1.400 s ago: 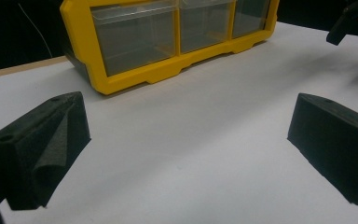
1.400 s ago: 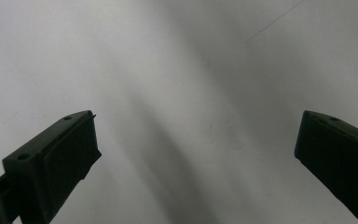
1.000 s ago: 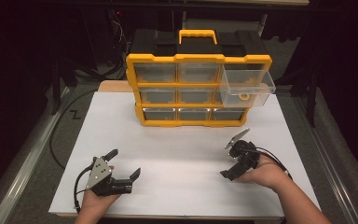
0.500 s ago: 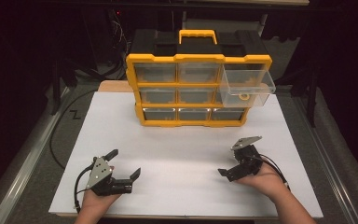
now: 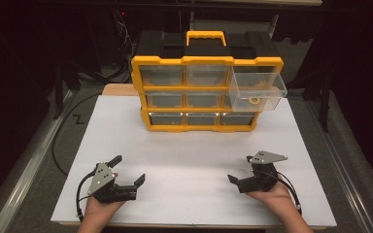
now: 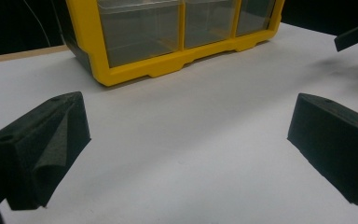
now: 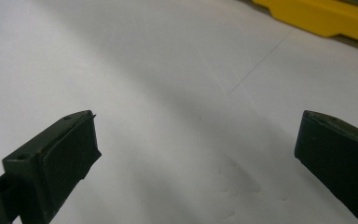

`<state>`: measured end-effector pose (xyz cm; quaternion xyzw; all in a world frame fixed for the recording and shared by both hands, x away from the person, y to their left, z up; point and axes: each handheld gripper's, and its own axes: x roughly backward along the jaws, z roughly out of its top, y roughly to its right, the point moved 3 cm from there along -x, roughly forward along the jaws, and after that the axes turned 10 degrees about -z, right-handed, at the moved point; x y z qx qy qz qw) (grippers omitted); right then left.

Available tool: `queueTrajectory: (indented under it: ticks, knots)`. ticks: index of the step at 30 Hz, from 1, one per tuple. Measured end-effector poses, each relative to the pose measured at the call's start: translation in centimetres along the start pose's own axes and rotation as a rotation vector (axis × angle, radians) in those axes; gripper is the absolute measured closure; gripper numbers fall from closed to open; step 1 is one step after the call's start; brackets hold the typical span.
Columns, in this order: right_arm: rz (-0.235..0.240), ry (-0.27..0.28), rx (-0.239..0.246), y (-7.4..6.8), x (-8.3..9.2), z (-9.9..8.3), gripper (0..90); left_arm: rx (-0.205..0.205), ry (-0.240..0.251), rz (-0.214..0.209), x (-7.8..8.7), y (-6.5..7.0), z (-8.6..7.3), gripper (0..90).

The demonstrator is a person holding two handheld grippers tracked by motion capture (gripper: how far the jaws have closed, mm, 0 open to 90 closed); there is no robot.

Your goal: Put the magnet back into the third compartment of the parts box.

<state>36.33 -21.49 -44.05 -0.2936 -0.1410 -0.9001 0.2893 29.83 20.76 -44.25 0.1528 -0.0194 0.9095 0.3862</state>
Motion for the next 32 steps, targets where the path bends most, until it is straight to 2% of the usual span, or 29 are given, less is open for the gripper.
queueTrajectory:
  ticks: [3, 6, 9, 12, 15, 21, 32]
  knots:
    - [-0.001, 0.062, -0.035, -0.1, 0.5, -0.2, 1.0, 0.001, 0.003, 0.001, 0.0, 0.1, 0.0, 0.0]
    - [-0.002, 0.129, -0.091, -0.1, 1.2, -0.4, 1.0, 0.006, -0.001, -0.002, 0.0, 0.2, -0.1, 0.0]
    - [-0.029, 0.202, -0.111, 0.0, 2.0, -0.6, 1.0, 0.007, -0.006, -0.001, -0.2, 0.3, -0.1, 0.2]
    - [-0.035, 0.26, -0.145, 0.5, 2.8, -0.9, 0.9, 0.009, -0.009, 0.002, -0.2, 0.3, -0.1, 0.3]
    - [-0.023, 0.271, -0.175, 1.1, 3.2, -1.3, 0.9, 0.012, -0.012, 0.003, -0.3, 0.3, -0.1, 0.3]
    - [-0.05, 0.267, -0.192, 1.6, 2.9, -1.8, 0.9, 0.013, -0.022, 0.003, -0.4, 0.3, -0.2, 0.3]
    - [-0.06, 0.27, -0.177, 1.1, 2.6, -1.7, 0.9, 0.008, -0.024, -0.008, -0.1, 0.4, -0.3, 0.2]
